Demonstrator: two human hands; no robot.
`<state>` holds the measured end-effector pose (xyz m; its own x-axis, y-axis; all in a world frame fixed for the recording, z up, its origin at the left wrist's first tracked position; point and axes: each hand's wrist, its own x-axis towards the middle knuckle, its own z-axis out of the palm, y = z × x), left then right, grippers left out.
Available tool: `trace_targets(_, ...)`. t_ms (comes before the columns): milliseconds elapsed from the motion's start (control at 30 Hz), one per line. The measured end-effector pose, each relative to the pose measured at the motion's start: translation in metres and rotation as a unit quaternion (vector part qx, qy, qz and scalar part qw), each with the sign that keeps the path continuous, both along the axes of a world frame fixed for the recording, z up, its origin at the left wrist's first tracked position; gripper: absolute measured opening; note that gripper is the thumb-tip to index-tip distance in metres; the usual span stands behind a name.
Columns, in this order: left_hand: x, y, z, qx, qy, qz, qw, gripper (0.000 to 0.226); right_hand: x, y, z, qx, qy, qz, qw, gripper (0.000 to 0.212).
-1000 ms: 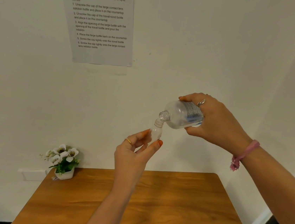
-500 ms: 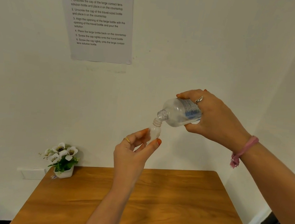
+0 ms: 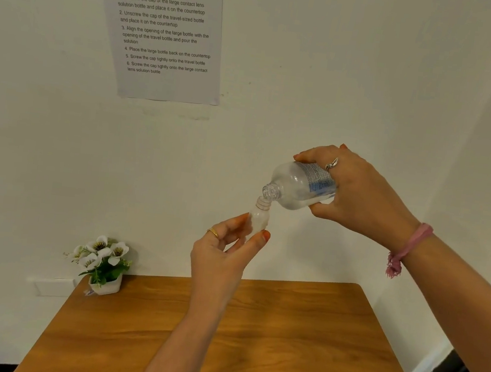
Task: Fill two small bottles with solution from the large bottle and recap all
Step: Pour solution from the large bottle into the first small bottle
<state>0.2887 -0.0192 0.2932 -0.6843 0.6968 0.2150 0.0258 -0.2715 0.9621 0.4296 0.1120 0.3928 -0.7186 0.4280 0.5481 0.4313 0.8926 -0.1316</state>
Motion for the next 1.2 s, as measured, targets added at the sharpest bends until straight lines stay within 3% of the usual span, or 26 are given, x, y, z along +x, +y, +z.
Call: trace_targets(1200, 0.0040, -0.0004, 0.0006, 0.009, -0.013, -0.011, 1.000, 0.035, -0.0003, -0.0004, 0.0010, 0.010, -0.011, -0.006, 1.000, 0.065)
